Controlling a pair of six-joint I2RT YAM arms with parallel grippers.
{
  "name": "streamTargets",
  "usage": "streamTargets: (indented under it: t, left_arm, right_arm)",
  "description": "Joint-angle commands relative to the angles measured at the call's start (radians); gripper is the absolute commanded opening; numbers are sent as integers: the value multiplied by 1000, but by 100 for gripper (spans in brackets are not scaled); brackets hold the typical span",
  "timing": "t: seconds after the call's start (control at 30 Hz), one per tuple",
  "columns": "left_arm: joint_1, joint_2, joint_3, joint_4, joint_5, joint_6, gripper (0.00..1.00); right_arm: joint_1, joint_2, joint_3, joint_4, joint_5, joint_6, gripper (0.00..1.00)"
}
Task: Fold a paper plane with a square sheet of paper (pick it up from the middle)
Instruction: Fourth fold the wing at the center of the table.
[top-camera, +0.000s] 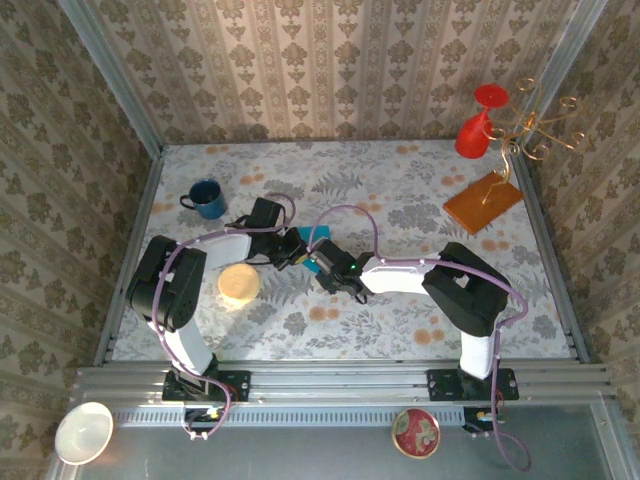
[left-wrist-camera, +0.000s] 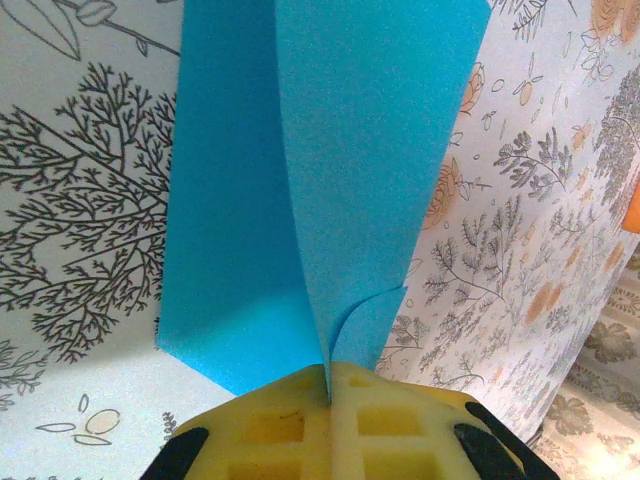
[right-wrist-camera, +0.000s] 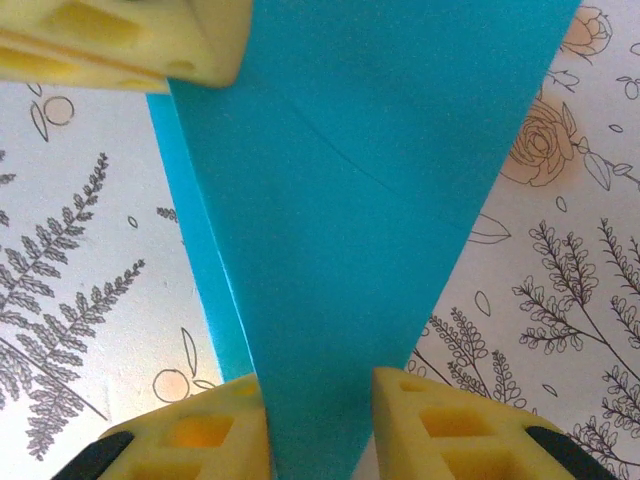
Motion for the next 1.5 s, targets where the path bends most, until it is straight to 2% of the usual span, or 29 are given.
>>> streamTargets:
  t: [0.0, 0.3, 0.67, 0.77, 0.9, 1.07, 1.3, 1.47]
  left_arm:
    - [-7, -1, 21, -12, 2, 2, 6]
    - [-11, 7, 21, -4, 3, -2, 6]
    - [-8, -5, 23, -15, 3, 1, 9]
    - [-4, -14, 25, -19, 2, 1, 14]
    - [9, -48, 25, -38, -13, 7, 28]
    - [80, -120, 3, -65, -52, 22, 43]
    - [122, -230, -77, -44, -95, 2, 49]
    - [121, -273, -156, 47, -90, -35, 50]
  right_arm:
    - [6, -5, 38, -28, -2, 18, 32]
    - [7, 7, 45, -38, -8, 29, 32]
    - [9, 13, 22, -34, -7, 28, 21]
    - [8, 9, 11, -28, -15, 22, 20]
    - [6, 5, -10, -6, -47, 24, 20]
    - [-6, -2, -45, 26, -98, 47, 19]
    - [-45, -36, -103, 88, -207, 91, 16]
    - [-107, -65, -153, 165, -382, 137, 16]
